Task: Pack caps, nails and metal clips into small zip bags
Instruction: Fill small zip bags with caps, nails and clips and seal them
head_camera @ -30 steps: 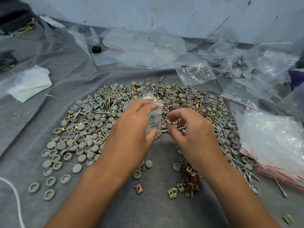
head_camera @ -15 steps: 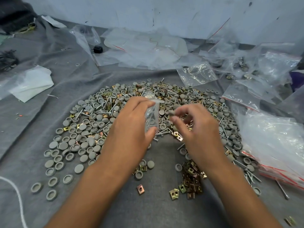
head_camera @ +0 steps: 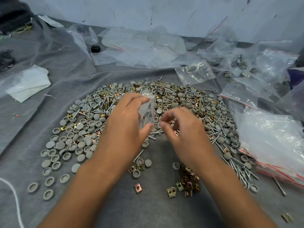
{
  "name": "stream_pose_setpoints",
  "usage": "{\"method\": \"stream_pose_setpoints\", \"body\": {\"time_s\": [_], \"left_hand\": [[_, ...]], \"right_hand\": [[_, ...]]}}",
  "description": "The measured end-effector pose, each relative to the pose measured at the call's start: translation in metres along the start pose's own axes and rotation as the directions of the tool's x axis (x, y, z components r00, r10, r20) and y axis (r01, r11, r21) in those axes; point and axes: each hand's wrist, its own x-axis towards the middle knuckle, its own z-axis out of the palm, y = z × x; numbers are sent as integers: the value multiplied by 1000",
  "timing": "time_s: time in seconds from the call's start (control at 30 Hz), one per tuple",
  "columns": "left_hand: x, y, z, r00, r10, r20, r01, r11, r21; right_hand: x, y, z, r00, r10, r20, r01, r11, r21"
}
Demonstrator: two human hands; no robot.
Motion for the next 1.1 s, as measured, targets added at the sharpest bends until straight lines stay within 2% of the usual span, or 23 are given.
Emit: {"method": "stream_pose_setpoints", "body": {"time_s": [0.1,0.17,0.27,0.5,0.67,0.87,1.03,1.1], "left_hand": [[4,-3,-3,1000,-7,-20,7,1000,-27],[5,-4,-5,999,-13,-29,11,998,-55],[5,-5,-6,999,-12,-41,9,998,-69],[5,-6,-6,999,-11,-42,7,996,-83],[4,-5,-6,999,-19,-40,16,996,-91],[3,-5,-7,999,-22,-41,19,996,-83],[2,-5,-5,999,-16,-31,15,998,-58],[2,-5,-4,1000,-9,-26,8,999,-47]], "right_hand": [[-4,-2,9,949,-55,310,83,993,-78],[-6,-5,17,923,-135,361,186,976,-110],[-5,-5,21,930,-181,320,238,960,-148],[-4,1,23,957,-165,237,205,967,-154],[-5,-2,31,952,-201,231,263,924,-278],[-6,-2,25,913,-247,325,342,897,-280],[-6,-5,22,915,-213,342,312,912,-267],[-4,-3,14,943,-167,289,224,958,-177]]}}
